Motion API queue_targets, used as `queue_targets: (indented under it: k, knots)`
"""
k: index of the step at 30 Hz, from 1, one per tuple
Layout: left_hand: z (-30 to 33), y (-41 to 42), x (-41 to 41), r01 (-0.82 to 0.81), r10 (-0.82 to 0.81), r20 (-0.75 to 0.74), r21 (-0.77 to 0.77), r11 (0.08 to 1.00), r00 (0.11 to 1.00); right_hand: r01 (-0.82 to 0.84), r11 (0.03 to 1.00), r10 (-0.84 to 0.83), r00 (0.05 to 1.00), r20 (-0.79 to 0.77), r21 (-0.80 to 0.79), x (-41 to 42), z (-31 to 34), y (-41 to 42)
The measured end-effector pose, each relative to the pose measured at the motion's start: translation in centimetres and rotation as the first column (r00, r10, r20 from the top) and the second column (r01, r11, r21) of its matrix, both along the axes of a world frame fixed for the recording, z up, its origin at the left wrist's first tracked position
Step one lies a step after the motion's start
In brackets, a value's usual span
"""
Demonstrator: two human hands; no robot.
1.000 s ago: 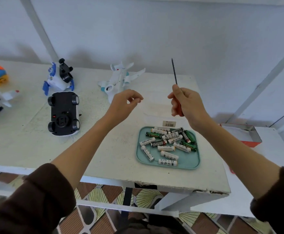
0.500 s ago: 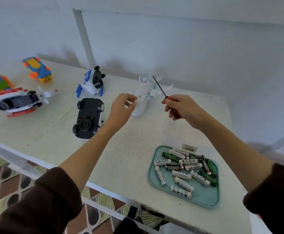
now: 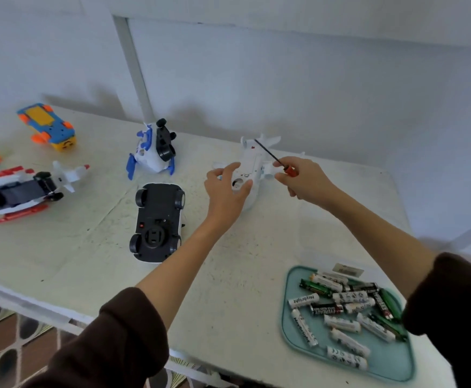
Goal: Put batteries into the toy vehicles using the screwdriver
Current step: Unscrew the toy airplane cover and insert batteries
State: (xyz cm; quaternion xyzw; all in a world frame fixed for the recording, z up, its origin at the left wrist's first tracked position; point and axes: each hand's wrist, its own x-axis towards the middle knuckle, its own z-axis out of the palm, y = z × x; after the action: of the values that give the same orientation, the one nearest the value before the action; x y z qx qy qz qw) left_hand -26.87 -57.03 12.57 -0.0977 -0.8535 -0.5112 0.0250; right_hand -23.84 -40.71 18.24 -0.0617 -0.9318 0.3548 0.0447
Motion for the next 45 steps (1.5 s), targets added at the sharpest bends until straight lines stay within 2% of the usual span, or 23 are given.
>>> queue_targets:
  k: [4,7,11,13,14,16,18,20,22,25,29,31,34,38,40,41,43,45]
  knots:
    - [-0.4,0.5,-0.6,-0.059,0.046,0.117,0.104,0.993,0.992,-0.019,0.966,0.005,0.999,0.054,0.257,-1.9,-1.1,-0.2]
    - [-0.9,0.9,-1.0,-0.075,0.039,0.207,0.169,0.983,0.978,-0.036,0.951,-0.003,0.992,0.126,0.306,-2.8,-1.7,-0.5]
    - [-1.0,1.1,-1.5,-0.088,0.032,0.263,0.204,0.975,0.964,-0.008,0.993,-0.015,0.980,0.196,0.117,-3.2,-2.0,-1.5]
    - [-0.8,1.2,-1.4,-0.076,0.010,0.282,0.222,0.972,0.959,0.069,0.995,-0.052,0.978,0.202,-0.078,-3.3,-2.2,-1.8]
    - [-0.8,1.2,-1.3,-0.070,-0.001,0.286,0.236,0.969,0.958,0.128,0.970,-0.084,0.975,0.206,-0.209,-3.4,-2.4,-2.1]
    - [-0.8,1.3,-1.1,-0.055,-0.021,0.275,0.265,0.963,0.961,0.257,0.855,-0.172,0.960,0.220,-0.451,-3.4,-2.9,-2.6]
    - [-0.8,1.5,-0.6,-0.037,-0.035,0.244,0.284,0.958,0.969,0.361,0.717,-0.277,0.932,0.232,-0.596,-3.6,-3.3,-3.2]
    - [-0.7,1.5,-0.4,-0.028,-0.041,0.218,0.304,0.952,0.975,0.417,0.616,-0.365,0.903,0.227,-0.668,-3.8,-3.5,-3.5]
    - [-0.7,1.4,-0.3,-0.016,-0.050,0.189,0.333,0.943,0.981,0.425,0.562,-0.415,0.887,0.203,-0.709,-3.8,-3.4,-3.3]
    - [-0.3,0.7,-0.6,0.051,-0.111,0.129,0.395,0.917,0.985,0.362,0.569,-0.418,0.900,0.120,-0.738,-3.4,-2.4,-2.9]
    - [1.3,0.4,-0.8,0.233,-0.298,0.087,0.433,0.871,0.951,0.222,0.604,-0.351,0.936,-0.005,-0.766,-2.8,-0.8,-2.5]
    - [1.7,0.4,-1.1,0.325,-0.385,0.066,0.422,0.847,0.920,0.133,0.655,-0.279,0.957,-0.074,-0.744,-2.5,-0.2,-2.2]
    - [1.7,0.0,-1.2,0.364,-0.432,0.061,0.440,0.821,0.900,0.046,0.721,-0.182,0.975,-0.125,-0.692,-2.1,0.1,-1.9]
    - [0.9,-0.3,-1.1,0.378,-0.445,0.043,0.458,0.804,0.895,0.006,0.769,-0.117,0.984,-0.132,-0.639,-2.0,-0.6,-1.7]
    - [0.5,-0.3,-1.1,0.377,-0.436,0.022,0.466,0.800,0.899,0.003,0.797,-0.068,0.994,-0.084,-0.604,-2.0,-0.8,-1.7]
    - [0.3,-0.3,-1.1,0.374,-0.425,0.006,0.462,0.804,0.905,0.008,0.840,-0.047,0.997,-0.058,-0.542,-2.1,-0.8,-1.8]
    - [-0.1,-0.2,-1.4,0.359,-0.386,-0.031,0.441,0.822,0.922,0.041,0.957,-0.061,0.996,-0.063,-0.286,-2.3,-0.6,-1.7]
    - [-0.7,-0.2,-1.9,0.325,-0.338,-0.049,0.431,0.842,0.940,0.123,0.992,-0.124,0.987,-0.100,-0.021,-2.3,-0.1,-1.7]
